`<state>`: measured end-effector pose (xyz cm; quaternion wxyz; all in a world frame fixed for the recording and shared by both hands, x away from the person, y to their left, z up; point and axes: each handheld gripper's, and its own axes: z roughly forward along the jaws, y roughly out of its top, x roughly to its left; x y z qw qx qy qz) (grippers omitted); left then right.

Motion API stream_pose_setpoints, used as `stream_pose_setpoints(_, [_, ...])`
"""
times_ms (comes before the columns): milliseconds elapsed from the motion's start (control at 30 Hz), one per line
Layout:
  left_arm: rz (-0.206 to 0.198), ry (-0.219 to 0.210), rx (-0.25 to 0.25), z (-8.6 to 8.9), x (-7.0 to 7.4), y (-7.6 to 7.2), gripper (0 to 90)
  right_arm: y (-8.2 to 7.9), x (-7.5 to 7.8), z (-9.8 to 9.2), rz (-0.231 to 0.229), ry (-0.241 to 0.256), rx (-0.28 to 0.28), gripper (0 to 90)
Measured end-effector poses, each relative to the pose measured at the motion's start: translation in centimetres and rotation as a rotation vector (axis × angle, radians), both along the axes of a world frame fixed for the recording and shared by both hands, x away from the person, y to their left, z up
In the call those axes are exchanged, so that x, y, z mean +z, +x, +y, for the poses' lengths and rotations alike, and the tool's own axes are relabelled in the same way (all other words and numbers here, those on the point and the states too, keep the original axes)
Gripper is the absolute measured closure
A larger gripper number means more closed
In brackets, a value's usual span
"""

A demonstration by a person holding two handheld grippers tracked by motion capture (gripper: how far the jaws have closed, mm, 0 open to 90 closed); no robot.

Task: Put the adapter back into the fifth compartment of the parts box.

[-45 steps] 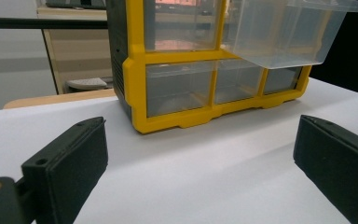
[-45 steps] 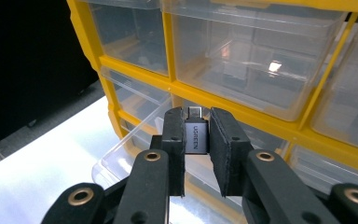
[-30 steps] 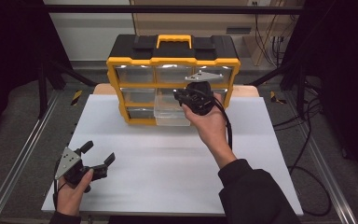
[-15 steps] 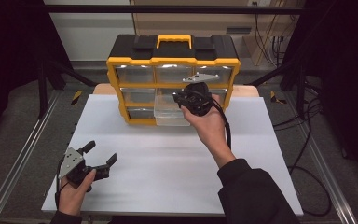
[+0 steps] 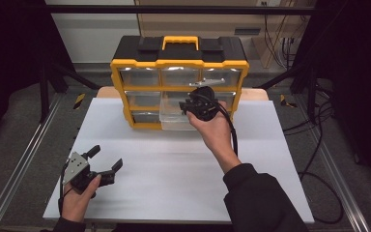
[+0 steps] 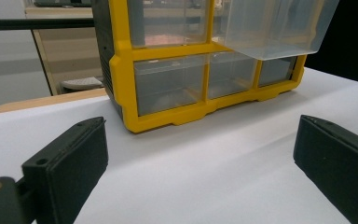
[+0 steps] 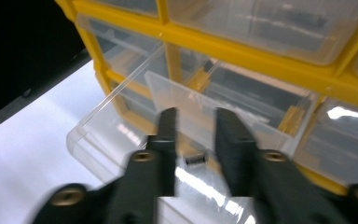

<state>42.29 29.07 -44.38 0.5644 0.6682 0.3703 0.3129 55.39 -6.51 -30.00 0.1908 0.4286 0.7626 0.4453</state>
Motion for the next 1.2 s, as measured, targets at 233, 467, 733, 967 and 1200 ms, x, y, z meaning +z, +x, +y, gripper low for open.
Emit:
stream_pose_setpoints(233, [-0.003, 0.01, -0.012, -0.3, 0.0, 0.0, 2.8, -0.5, 0.6, -0.5, -0.025, 0.028, 0.021, 66.3])
stream_pose_setpoints(467, [-0.004, 0.032, -0.025, -0.4, 0.0, -0.2, 2.7, -0.3, 1.2, -0.7, -0.047, 0.092, 0.025, 64.4])
stream_pose_setpoints(733, [-0.002, 0.042, -0.02, -0.4, -0.1, -0.4, 2.7, -1.0, 1.8, -1.7, -0.088, 0.074, -0.031, 57.3])
stream_pose_setpoints(967, [0.002, 0.047, -0.015, -0.4, -0.1, -0.4, 2.7, -1.4, 2.0, -2.3, -0.119, 0.029, -0.059, 57.1])
stream_pose_setpoints(1200, [0.001, 0.043, -0.011, -0.4, -0.1, -0.4, 2.6, -1.6, 2.5, -3.8, -0.136, 0.073, -0.102, 40.9])
